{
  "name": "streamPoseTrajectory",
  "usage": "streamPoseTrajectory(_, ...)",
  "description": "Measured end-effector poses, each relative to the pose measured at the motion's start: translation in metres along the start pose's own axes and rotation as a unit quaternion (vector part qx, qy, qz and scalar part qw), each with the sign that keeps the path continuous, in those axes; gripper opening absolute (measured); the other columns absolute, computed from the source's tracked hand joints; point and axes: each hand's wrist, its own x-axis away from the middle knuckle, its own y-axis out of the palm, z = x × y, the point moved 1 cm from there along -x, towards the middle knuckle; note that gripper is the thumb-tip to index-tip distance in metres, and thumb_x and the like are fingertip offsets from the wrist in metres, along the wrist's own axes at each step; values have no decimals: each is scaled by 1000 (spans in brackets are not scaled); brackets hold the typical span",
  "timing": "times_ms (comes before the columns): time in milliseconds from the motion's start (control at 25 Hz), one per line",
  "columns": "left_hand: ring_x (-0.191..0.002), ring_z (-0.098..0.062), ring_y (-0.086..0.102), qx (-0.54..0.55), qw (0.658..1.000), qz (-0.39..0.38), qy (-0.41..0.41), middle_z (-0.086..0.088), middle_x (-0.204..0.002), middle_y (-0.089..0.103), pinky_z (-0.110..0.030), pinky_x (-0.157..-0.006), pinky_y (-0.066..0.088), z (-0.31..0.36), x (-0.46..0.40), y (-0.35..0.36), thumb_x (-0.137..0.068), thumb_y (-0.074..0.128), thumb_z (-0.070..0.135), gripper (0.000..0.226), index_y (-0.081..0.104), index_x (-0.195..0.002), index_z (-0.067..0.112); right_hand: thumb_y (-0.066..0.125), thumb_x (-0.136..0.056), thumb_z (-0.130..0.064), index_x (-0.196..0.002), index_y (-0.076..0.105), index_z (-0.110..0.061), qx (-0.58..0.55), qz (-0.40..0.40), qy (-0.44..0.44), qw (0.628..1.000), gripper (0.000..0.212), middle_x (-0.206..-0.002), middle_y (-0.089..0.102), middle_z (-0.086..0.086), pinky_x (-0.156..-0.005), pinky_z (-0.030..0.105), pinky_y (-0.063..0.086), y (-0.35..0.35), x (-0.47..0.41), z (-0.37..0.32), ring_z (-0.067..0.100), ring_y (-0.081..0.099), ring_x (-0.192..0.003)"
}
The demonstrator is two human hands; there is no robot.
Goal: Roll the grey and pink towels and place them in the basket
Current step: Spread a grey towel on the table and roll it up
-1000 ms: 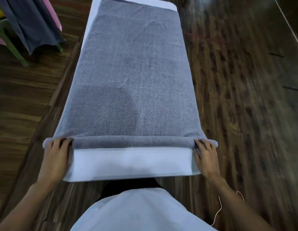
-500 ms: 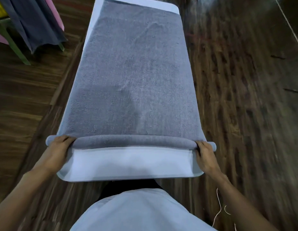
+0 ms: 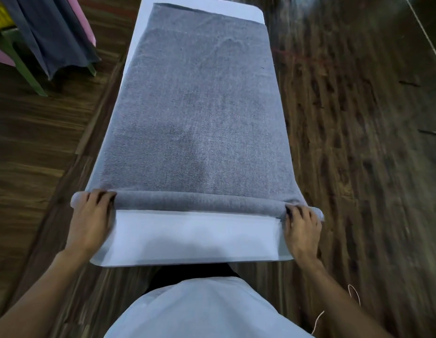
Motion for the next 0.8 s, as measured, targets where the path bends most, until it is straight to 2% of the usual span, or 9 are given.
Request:
streamPoseTrajectory(80,-112,-40,46,-2,999,-30,-19,-22,-127,51,-54,-93,43,4,14,7,-86,58,-2,42,53,-128,-3,69,-84,-10,-123,62,-4,18,-15,-25,999,40,-122,62,18,-97,49,46,10,11,0,37,55,-116)
streamPoseTrajectory(160,-122,-35,42,28,997,-51,-57,-16,-136,46,-52,-101,41,0,8,9,-91,52,2,44,48,-135,4,67,-84,-2,-127,57,2,-1,-37,-34,999,44,-127,58,22,-104,51,45,14,3,-1,40,51,-121)
streamPoseTrajectory(280,-127,-28,41,63,992,-74,-81,-8,-138,47,-49,-103,40,0,-12,6,-98,42,9,37,50,-134,13,64,-84,3,-127,57,3,-46,-72,3,996,43,-127,59,20,-103,49,46,13,-20,-6,36,53,-119)
streamPoseTrajectory(360,-127,-25,42,89,987,-88,-99,-3,-138,49,-49,-103,39,-4,-14,5,-100,35,16,35,52,-131,19,62,-85,3,-126,57,2,-43,-79,-9,996,41,-125,60,20,-103,48,45,10,-24,-6,35,55,-116)
streamPoseTrajectory(440,-126,-22,43,72,986,-126,-83,2,-137,49,-47,-104,39,-15,-6,3,-100,28,23,38,52,-130,25,57,-90,-1,-129,56,-1,-49,-103,-21,993,39,-128,59,18,-105,48,44,2,-18,-5,33,54,-117)
streamPoseTrajectory(560,-114,-27,56,73,979,-189,-9,-7,-124,60,-43,-98,45,-28,4,-5,-89,46,8,42,58,-127,19,46,-96,-4,-135,52,-7,-117,-205,-15,972,40,-132,55,12,-106,46,41,-10,-12,10,31,52,-120)
streamPoseTrajectory(640,-107,-30,63,105,975,-194,25,-11,-117,67,-39,-92,48,-33,-3,-13,-82,56,1,42,63,-123,10,47,-95,1,-133,53,-8,-180,-239,-23,954,40,-128,59,6,-104,36,42,-16,-20,17,23,55,-116)
streamPoseTrajectory(720,-105,-29,64,155,970,-183,-43,-12,-114,68,-31,-88,46,-33,-20,-19,-82,64,-4,40,63,-121,5,58,-91,3,-124,57,-9,-249,-187,32,950,36,-119,61,3,-96,29,46,-15,-34,20,16,57,-107)
streamPoseTrajectory(800,-95,-33,62,155,978,-117,-76,-15,-105,67,-33,-80,45,-28,-34,-20,-77,70,-6,34,67,-109,6,69,-85,0,-109,63,-12,-267,-109,120,950,27,-113,59,6,-90,35,54,-11,-42,15,17,60,-97)
